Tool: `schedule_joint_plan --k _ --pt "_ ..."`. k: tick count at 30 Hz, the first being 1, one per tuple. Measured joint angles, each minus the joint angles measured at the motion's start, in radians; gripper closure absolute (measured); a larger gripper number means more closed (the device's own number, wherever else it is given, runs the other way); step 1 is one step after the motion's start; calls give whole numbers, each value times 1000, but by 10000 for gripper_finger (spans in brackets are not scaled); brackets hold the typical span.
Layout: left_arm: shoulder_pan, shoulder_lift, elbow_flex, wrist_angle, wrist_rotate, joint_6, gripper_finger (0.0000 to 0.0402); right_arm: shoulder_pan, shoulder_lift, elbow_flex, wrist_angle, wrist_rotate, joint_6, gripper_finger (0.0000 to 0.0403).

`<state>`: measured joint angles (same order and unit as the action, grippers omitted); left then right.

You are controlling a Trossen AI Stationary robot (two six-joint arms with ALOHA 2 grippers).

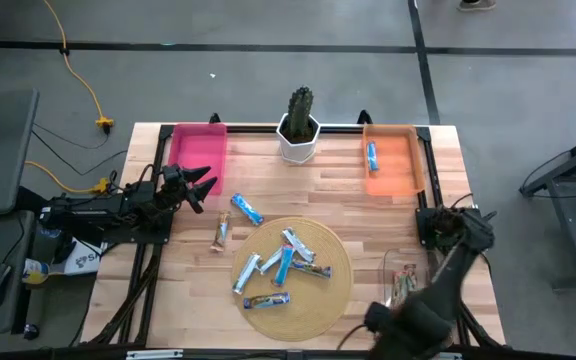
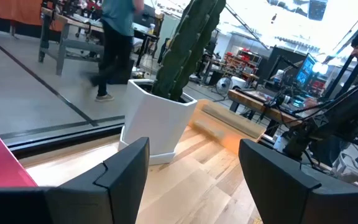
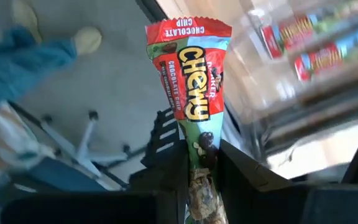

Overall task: Pick and place Granola Bars by type
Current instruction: Put the red granola bar into the transparent bin

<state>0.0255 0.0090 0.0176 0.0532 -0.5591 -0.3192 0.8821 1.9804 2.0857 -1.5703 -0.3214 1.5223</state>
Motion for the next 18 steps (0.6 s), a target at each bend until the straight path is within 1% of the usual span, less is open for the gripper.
schedule_joint_plan --k 6,9,12,18 --pt "0 0 0 0 2 0 156 124 -65 0 -1 138 338 340" --pt "0 0 0 0 2 0 156 181 -95 0 -1 217 459 340" --pt "0 0 0 0 2 0 156 222 -110 0 -2 261 514 340" --pt "0 0 0 0 2 0 156 240 -111 -23 -1 268 544 340"
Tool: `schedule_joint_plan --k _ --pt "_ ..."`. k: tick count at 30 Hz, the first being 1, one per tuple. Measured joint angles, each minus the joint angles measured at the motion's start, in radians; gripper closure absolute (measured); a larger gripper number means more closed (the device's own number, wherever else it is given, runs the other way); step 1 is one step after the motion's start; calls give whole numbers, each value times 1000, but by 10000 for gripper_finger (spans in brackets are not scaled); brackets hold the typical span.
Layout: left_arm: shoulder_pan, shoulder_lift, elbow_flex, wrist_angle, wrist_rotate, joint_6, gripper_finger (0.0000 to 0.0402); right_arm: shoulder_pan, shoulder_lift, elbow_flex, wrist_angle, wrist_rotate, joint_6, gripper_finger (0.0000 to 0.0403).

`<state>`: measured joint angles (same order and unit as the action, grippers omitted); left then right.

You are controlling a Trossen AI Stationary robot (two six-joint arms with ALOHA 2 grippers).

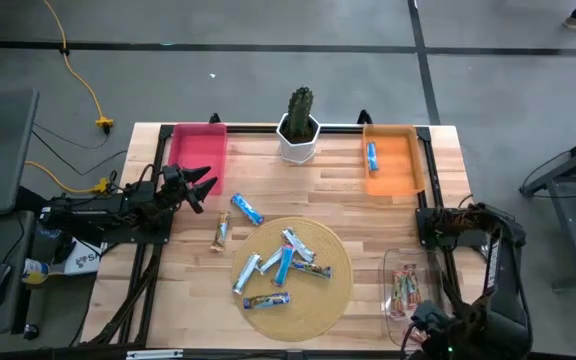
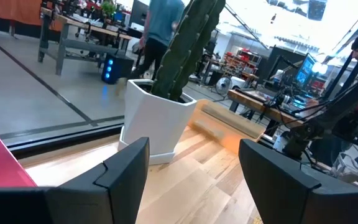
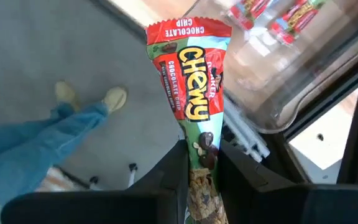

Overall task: Pick and place Granola Bars by type
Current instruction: Put the red granola bar into the transparent bin

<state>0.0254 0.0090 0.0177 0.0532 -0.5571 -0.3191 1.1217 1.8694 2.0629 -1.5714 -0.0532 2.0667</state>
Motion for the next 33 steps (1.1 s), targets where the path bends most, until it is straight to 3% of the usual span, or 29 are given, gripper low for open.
schedule_joint_plan --k 7,16,24,28,33 --pt "0 0 0 0 0 0 156 -2 0 -154 -1 -20 51 340" --pt "0 0 0 0 0 0 156 -5 -46 -487 0 -149 124 340" --pt "0 0 0 0 0 0 156 -90 -94 -721 10 -166 132 340" --pt "0 0 0 0 0 0 156 -155 -105 -817 111 -154 127 340" --pt "0 0 0 0 0 0 156 -223 -106 -928 357 -112 106 340"
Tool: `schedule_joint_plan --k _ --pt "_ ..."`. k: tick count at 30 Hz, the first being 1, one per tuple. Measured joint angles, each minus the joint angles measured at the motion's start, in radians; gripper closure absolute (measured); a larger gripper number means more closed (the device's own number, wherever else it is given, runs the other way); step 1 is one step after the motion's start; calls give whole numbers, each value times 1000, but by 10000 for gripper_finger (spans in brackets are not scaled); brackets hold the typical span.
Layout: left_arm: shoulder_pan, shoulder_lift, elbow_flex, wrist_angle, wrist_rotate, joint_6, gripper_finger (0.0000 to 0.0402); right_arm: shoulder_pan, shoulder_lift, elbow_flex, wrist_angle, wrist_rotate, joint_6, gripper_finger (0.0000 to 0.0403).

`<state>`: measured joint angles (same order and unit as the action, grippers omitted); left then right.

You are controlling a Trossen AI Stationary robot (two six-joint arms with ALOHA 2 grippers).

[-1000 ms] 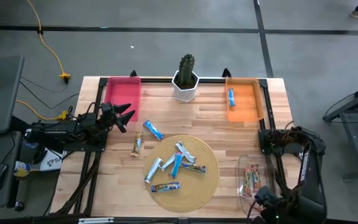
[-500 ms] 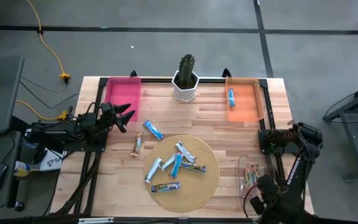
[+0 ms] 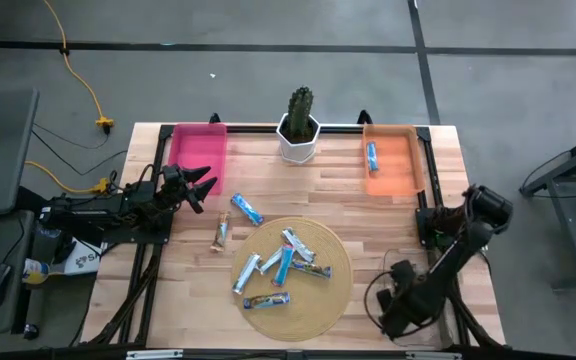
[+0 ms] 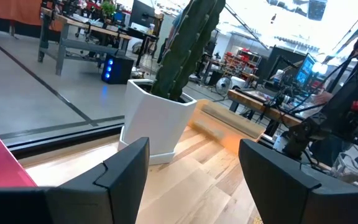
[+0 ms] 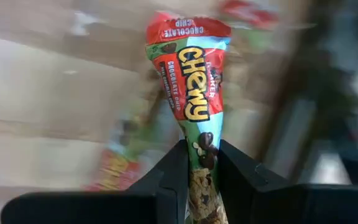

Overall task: Pick and place Granola Bars by type
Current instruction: Put the red granola bar into the transparent bin, then put the yellow granola bar into the orange bin

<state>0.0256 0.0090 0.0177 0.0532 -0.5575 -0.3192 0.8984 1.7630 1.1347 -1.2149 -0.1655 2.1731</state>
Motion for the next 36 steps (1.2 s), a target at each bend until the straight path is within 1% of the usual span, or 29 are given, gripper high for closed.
schedule_joint_plan --k 2,4,9,16,22,28,36 --pt "0 0 0 0 0 0 156 -21 -1 -30 70 17 -13 340" --pt "0 0 0 0 0 0 156 -38 -2 -45 101 31 -24 340" --pt "0 0 0 0 0 0 156 -50 -4 -46 72 32 -27 335" --pt "0 0 0 0 0 0 156 -35 -12 -38 33 6 -27 295" --pt "0 0 0 0 0 0 156 -21 -46 -38 -5 -15 -24 256" --pt "0 0 0 0 0 0 156 -16 -129 -38 -69 -15 -22 231" --pt "0 0 0 0 0 0 156 -12 -328 -37 -77 23 -48 229"
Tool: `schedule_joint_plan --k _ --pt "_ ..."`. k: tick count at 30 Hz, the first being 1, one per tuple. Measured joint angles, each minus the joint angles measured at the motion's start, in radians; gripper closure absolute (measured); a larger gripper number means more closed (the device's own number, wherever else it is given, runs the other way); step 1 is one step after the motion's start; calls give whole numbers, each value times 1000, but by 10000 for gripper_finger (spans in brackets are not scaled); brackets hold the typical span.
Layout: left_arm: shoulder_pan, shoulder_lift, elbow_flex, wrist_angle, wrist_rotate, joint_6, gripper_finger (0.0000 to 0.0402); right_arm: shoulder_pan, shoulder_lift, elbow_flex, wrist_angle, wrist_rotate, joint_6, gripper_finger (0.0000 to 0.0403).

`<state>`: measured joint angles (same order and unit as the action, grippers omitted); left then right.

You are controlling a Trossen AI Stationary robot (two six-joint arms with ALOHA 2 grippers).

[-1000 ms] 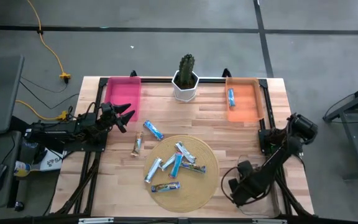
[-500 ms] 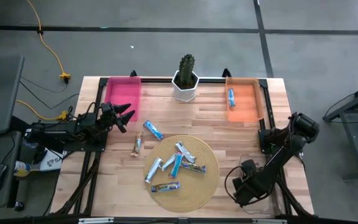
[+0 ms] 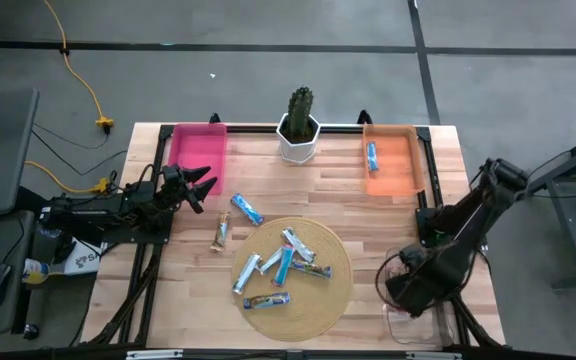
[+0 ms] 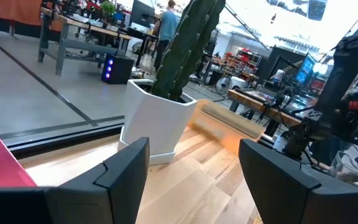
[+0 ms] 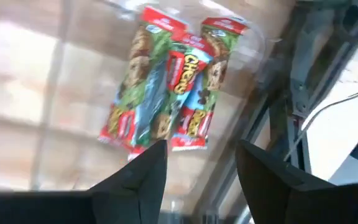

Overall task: Pick and place Granola Bars by type
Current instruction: Put the yellow granola bar into the orange bin

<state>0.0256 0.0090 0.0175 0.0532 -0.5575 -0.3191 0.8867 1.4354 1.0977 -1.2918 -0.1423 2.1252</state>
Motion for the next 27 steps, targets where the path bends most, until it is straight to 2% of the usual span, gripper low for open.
schedule_joint_plan --k 6,13,21,27 --pt "0 0 0 0 0 0 156 0 -164 1 8 81 -44 229" --pt "0 0 0 0 0 0 156 -47 -287 1 90 327 -200 229" --pt "0 0 0 0 0 0 156 -133 -324 1 292 654 -536 229" --pt "0 0 0 0 0 0 156 -189 -324 1 469 792 -898 229"
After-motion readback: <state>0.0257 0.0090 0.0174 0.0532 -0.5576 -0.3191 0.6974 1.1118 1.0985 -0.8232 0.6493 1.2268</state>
